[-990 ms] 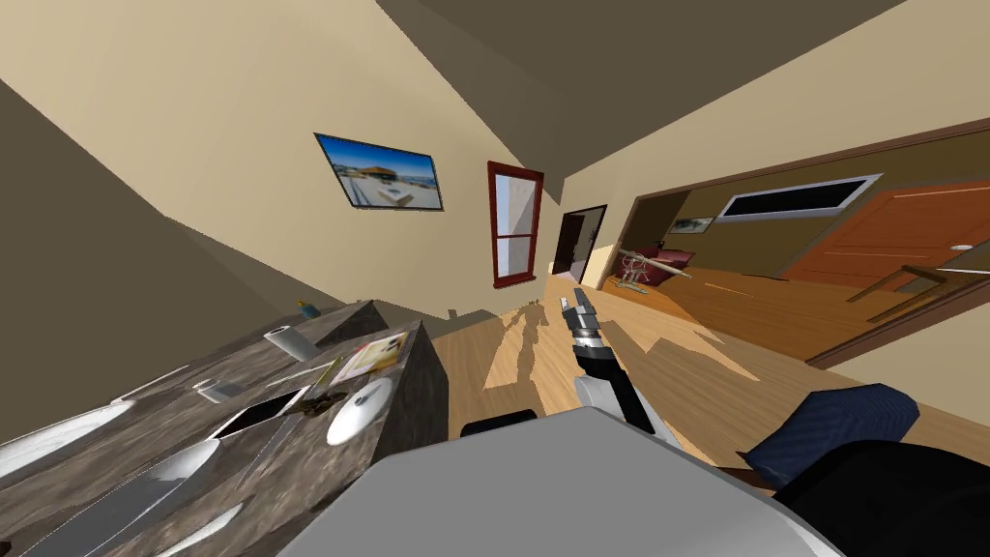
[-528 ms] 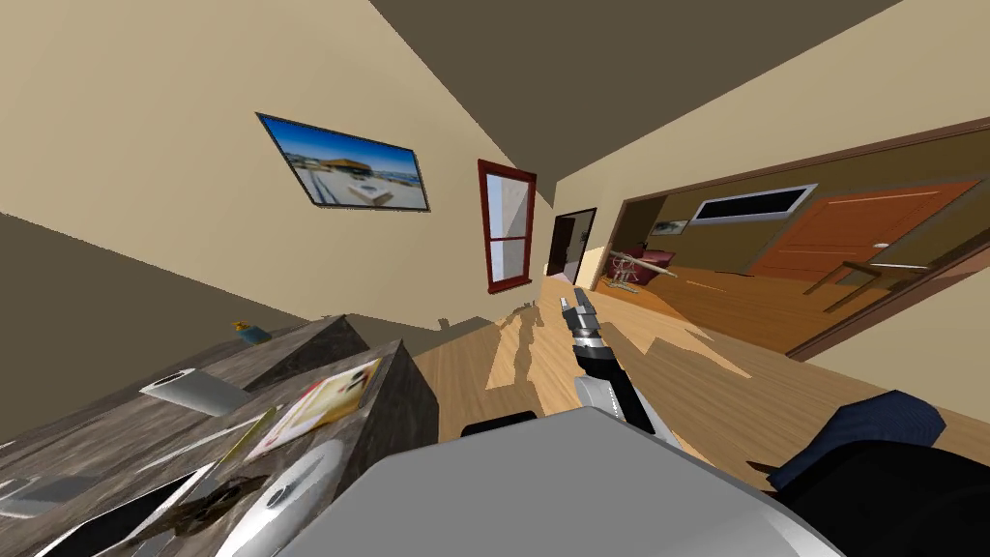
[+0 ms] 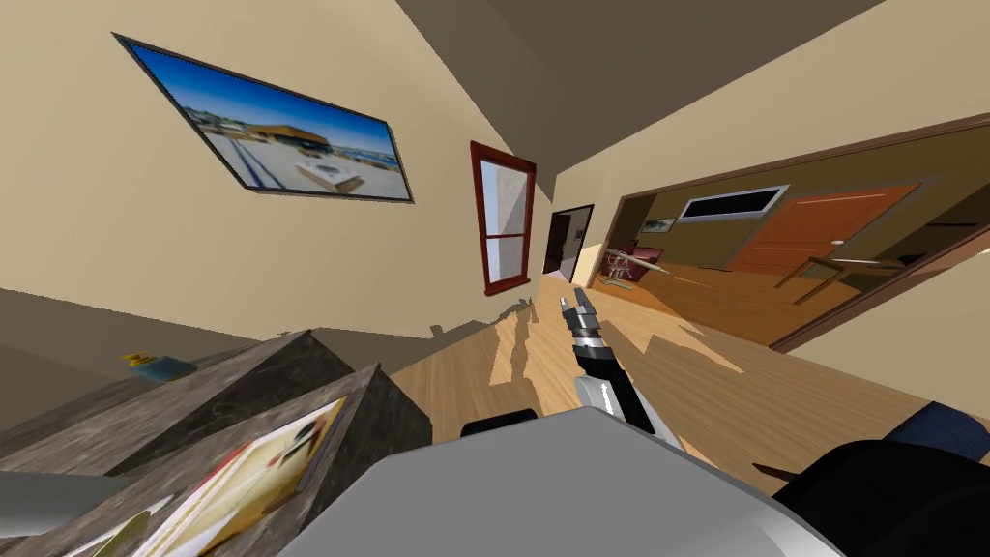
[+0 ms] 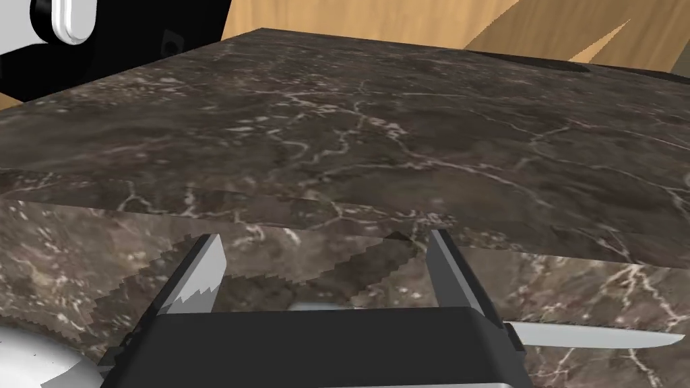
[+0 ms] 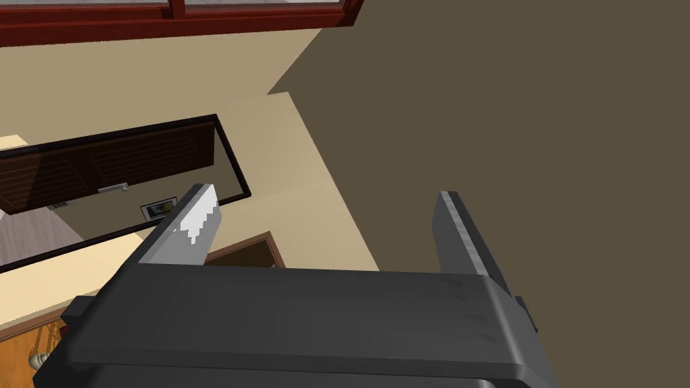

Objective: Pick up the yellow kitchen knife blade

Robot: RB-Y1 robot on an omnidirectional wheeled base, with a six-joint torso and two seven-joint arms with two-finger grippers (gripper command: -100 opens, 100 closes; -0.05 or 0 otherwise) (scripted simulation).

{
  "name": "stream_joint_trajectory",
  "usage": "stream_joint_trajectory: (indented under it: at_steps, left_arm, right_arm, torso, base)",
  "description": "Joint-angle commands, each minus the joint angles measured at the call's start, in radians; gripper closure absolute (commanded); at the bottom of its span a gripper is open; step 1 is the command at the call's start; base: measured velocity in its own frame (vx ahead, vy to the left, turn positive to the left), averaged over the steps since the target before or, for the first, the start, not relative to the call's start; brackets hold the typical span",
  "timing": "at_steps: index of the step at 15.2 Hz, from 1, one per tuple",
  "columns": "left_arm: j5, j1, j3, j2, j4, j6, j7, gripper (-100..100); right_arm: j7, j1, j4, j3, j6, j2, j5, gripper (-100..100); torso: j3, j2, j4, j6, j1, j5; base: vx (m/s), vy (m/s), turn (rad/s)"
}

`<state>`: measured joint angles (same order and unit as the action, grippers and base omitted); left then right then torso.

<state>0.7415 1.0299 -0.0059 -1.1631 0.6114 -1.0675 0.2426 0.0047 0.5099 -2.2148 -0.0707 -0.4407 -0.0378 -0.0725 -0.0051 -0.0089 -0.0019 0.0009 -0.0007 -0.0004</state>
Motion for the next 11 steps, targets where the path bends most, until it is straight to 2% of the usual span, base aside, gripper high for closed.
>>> stream_joint_trajectory:
  at_steps: [1, 2, 9, 10, 11]
  left_arm:
    - [0.012, -0.010, 0.004, -0.007, -0.029, -0.007, 0.005, -100]
    - [0.025, -0.017, 0.013, -0.014, -0.050, -0.009, 0.012, -100]
    - [0.053, -0.048, 0.044, -0.026, -0.099, -0.011, 0.031, -100]
    - [0.056, -0.053, 0.048, -0.027, -0.104, -0.011, 0.033, -100]
    - [0.054, -0.046, 0.040, -0.025, -0.102, -0.016, 0.027, -100]
  right_arm:
    - [0.000, 0.000, 0.000, 0.000, 0.000, 0.000, 0.000, 0]
    - [0.000, 0.000, 0.000, 0.000, 0.000, 0.000, 0.000, 0]
    - [0.000, 0.000, 0.000, 0.000, 0.000, 0.000, 0.000, 0]
    - [0.000, 0.000, 0.000, 0.000, 0.000, 0.000, 0.000, 0]
    - [0.000, 0.000, 0.000, 0.000, 0.000, 0.000, 0.000, 0]
  torso:
    - [0.000, 0.000, 0.000, 0.000, 0.000, 0.000]
    - [0.000, 0.000, 0.000, 0.000, 0.000, 0.000]
    - [-0.006, -0.010, -0.002, 0.001, 0.005, 0.001]
    - [-0.005, -0.010, -0.002, 0.002, 0.005, 0.001]
    - [-0.004, -0.009, 0.000, 0.005, 0.007, 0.002]
  base:
    - [0.126, 0.029, -0.110]
    - [0.182, 0.057, -0.165]
    - [0.235, 0.091, -0.139]
    - [0.155, 0.107, -0.072]
    - [0.080, 0.068, -0.044]
